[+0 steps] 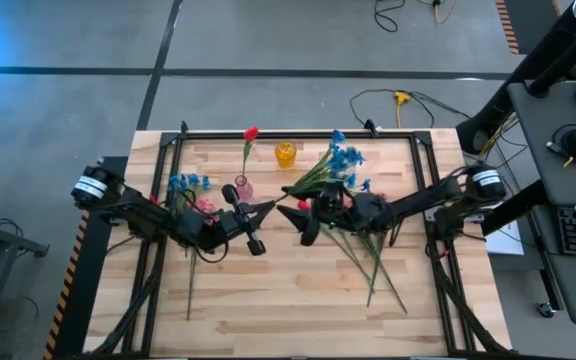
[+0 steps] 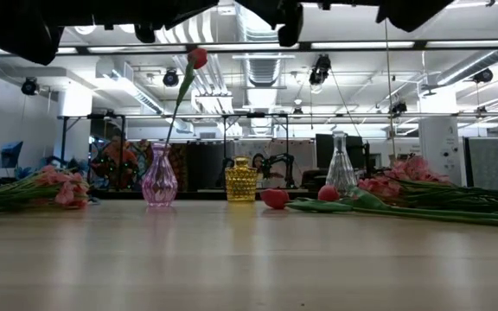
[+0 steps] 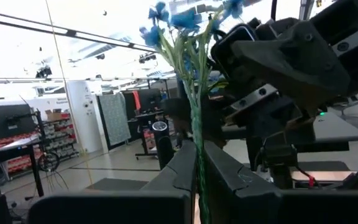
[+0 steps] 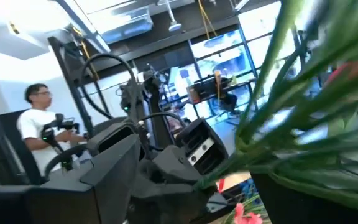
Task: Sort flowers into vase by color
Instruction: Put the right blue flowers into the transparent vase
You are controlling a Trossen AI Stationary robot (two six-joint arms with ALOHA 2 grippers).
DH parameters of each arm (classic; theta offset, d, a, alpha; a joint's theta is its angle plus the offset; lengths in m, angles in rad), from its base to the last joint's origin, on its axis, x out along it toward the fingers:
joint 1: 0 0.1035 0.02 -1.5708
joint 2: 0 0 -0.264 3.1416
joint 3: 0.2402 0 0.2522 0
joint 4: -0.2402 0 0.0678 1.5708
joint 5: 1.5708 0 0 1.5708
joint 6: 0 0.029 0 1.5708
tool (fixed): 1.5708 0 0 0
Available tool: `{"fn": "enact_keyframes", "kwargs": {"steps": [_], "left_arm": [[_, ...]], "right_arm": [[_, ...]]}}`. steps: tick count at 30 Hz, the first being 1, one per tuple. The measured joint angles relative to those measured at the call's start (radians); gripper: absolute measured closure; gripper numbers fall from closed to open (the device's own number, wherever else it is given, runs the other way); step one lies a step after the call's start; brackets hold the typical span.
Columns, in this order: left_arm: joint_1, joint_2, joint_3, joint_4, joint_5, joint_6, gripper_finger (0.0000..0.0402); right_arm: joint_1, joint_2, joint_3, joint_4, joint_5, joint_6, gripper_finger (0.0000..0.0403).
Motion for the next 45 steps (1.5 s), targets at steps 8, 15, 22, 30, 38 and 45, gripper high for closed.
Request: {"fn": "enact_keyframes", "kwargs": {"steps": [8,15,22,30,38,45], "left_arm": [[0.0,0.002,0.0,0.009,-0.003,0.005,0.0392],[0.001,0.002,0.0,0.012,-0.009,0.026,0.0356],[0.0,0.002,0.0,0.006,-0.01,0.025,0.0299],[0.0,0.002,0.0,-0.105,-0.012,-0.075,0.0227],[0.0,-0.011,-0.001,-0.288,-0.075,-0.22,0.0188],[0.012,-0.11,0.009,-0.505,0.266,-0.37,0.0193]], "right_arm": [[0.0,0.069,0.066,-0.003,0.023,-0.018,0.0198],[-0.002,0.067,0.062,-0.006,0.048,-0.04,0.0265],[-0.002,0.066,0.062,-0.014,0.048,-0.051,0.0325],[-0.006,-0.012,0.06,-0.176,0.048,-0.089,0.0377],[-0.045,-0.23,0.119,-0.788,0.203,-0.082,0.0383],[-0.18,-0.329,0.22,-1.305,0.312,-0.015,0.0385]]}}
